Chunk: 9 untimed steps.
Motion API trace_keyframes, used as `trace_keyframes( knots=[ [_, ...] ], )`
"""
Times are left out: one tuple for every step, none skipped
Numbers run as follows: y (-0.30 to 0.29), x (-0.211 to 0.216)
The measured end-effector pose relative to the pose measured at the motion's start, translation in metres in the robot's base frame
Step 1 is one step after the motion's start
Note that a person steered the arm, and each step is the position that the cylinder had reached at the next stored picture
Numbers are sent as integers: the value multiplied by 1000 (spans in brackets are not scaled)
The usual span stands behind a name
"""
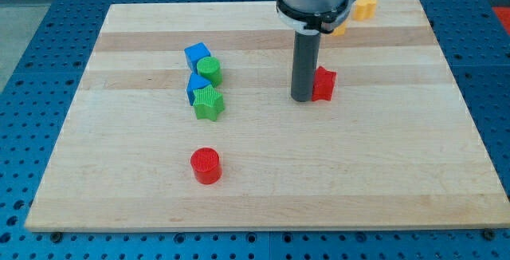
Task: Separate the yellow hexagon from the group of blocks
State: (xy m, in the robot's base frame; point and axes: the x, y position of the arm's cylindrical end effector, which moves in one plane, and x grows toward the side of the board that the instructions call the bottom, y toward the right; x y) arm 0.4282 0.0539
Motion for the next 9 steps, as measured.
trace_keyframes(
  knots=[
    [1,2],
    [10,2],
    [10,1],
    [19,1],
    [43,1],
    [53,-4],
    [53,-17],
    [56,-35],
    [70,-35]
  ],
)
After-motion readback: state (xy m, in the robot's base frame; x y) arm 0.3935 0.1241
